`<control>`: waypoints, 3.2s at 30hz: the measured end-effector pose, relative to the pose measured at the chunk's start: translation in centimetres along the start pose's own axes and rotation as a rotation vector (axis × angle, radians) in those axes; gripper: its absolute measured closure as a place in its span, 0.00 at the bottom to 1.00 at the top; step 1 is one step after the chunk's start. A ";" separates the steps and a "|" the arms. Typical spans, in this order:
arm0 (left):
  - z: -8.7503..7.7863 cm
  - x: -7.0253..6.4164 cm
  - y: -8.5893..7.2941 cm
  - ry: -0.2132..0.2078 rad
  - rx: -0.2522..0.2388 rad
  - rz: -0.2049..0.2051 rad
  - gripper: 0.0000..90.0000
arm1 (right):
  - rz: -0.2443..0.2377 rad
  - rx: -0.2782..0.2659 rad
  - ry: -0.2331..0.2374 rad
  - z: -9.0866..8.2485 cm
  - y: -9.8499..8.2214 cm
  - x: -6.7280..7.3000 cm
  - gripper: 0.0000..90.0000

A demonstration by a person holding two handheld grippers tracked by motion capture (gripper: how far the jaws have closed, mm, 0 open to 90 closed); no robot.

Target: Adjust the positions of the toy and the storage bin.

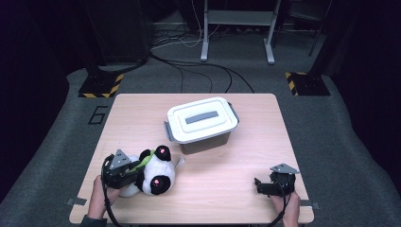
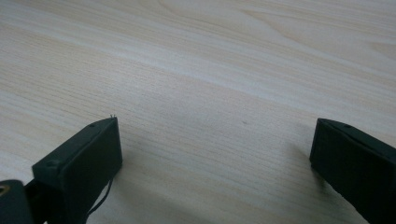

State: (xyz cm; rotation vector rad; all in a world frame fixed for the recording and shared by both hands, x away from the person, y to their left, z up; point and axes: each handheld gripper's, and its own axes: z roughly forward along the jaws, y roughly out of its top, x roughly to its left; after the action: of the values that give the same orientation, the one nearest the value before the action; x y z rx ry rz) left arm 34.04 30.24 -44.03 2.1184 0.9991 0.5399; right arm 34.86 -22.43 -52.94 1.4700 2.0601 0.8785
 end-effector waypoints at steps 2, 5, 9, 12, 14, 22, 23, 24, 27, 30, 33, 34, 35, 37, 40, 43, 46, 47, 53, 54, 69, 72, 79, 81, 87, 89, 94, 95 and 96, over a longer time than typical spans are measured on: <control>0.0 -0.1 0.1 0.002 -0.002 -0.007 0.76 | 0.001 0.001 0.001 0.0 0.0 0.0 0.01; -0.2 -0.4 0.2 0.015 -0.012 -0.027 0.70 | 0.002 0.001 0.001 0.0 0.0 0.0 0.01; -0.7 -0.7 0.5 0.020 -0.020 -0.066 0.43 | 0.011 0.006 0.028 0.0 0.2 -0.3 0.00; -0.8 -0.9 0.5 0.033 -0.025 -0.087 0.29 | 0.044 -0.003 0.073 0.0 0.6 -0.5 0.00; -0.9 -1.0 0.5 0.042 -0.028 -0.110 0.20 | 0.043 -0.009 0.082 -0.2 1.2 -0.4 0.00; -1.6 -1.3 0.6 0.081 -0.059 -0.149 0.02 | -0.010 -0.056 0.136 -0.6 6.1 0.6 0.00; -1.7 -1.3 0.6 0.086 -0.064 -0.155 0.01 | -0.016 -0.059 0.138 -0.6 6.6 0.7 0.01; -1.7 -1.3 0.6 0.088 -0.067 -0.158 0.00 | -0.027 -0.070 0.135 -0.5 7.3 0.9 0.01; -1.8 -1.3 0.5 0.094 -0.074 -0.167 0.00 | -0.047 -0.079 0.152 -0.3 9.5 1.4 0.01; -1.8 -1.2 0.4 0.098 -0.081 -0.174 0.00 | -0.073 -0.089 0.164 0.2 11.7 1.8 0.02; -1.8 -1.2 0.2 0.101 -0.093 -0.179 0.00 | -0.076 -0.091 0.184 0.6 13.5 2.0 0.02; -1.8 -1.3 0.2 0.101 -0.095 -0.183 0.00 | -0.081 -0.095 0.188 0.7 14.1 2.1 0.03; -1.9 -1.3 0.2 0.105 -0.098 -0.185 0.00 | -0.077 -0.099 0.187 0.8 14.8 2.2 0.03; -1.9 -1.3 0.1 0.108 -0.107 -0.192 0.00 | -0.077 -0.105 0.188 1.1 16.0 2.3 0.08; -1.8 -1.4 0.1 0.105 -0.105 -0.189 0.00 | -0.086 -0.116 0.184 1.5 17.6 2.4 0.17; -1.7 -1.5 0.1 0.102 -0.105 -0.184 0.00 | -0.069 -0.121 0.191 1.9 19.2 2.2 0.29; -1.6 -1.6 0.2 0.102 -0.106 -0.181 0.00 | -0.067 -0.123 0.183 2.4 20.5 2.0 0.38; -1.6 -1.6 0.1 0.102 -0.106 -0.182 0.00 | -0.062 -0.122 0.177 2.6 20.9 2.0 0.41; -1.5 -1.6 0.0 0.096 -0.097 -0.180 0.00 | -0.050 -0.094 0.198 3.9 22.7 1.8 0.51; -1.4 -1.6 0.0 0.097 -0.097 -0.180 0.00 | -0.057 -0.089 0.197 4.2 23.0 1.9 0.52; -1.1 -1.6 -0.2 0.084 -0.082 -0.170 0.00 | -0.046 -0.032 0.210 7.1 25.3 3.0 0.72; -1.1 -1.6 -0.3 0.082 -0.079 -0.171 0.00 | -0.029 -0.036 0.208 7.1 25.2 2.9 0.72; -1.1 -1.4 -0.5 0.086 -0.082 -0.181 0.00 | 0.006 -0.037 0.177 6.6 24.7 2.6 0.72; -1.0 -1.4 -0.6 0.089 -0.088 -0.184 0.00 | 0.002 -0.037 0.161 6.3 24.5 2.6 0.72; -1.0 -1.4 -0.5 0.085 -0.081 -0.179 0.00 | 0.012 -0.041 0.134 5.6 23.9 2.6 0.72; -1.0 -1.5 -0.5 0.087 -0.086 -0.178 0.00 | 0.011 -0.040 0.126 5.4 23.7 2.5 0.72; -1.2 -1.6 -0.4 0.089 -0.089 -0.179 0.00 | 0.039 -0.033 0.111 4.9 23.3 2.2 0.72; -1.2 -1.6 -0.4 0.091 -0.091 -0.178 0.00 | 0.046 -0.035 0.109 4.8 23.3 2.2 0.72; -1.2 -1.7 -0.3 0.091 -0.093 -0.174 0.00 | 0.040 -0.035 0.107 4.7 23.1 2.0 0.72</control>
State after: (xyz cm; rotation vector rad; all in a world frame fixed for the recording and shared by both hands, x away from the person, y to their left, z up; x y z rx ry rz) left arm 32.09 29.62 -43.60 1.9178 1.1738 0.5891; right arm 52.53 -14.20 -39.46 1.4793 2.0873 1.0247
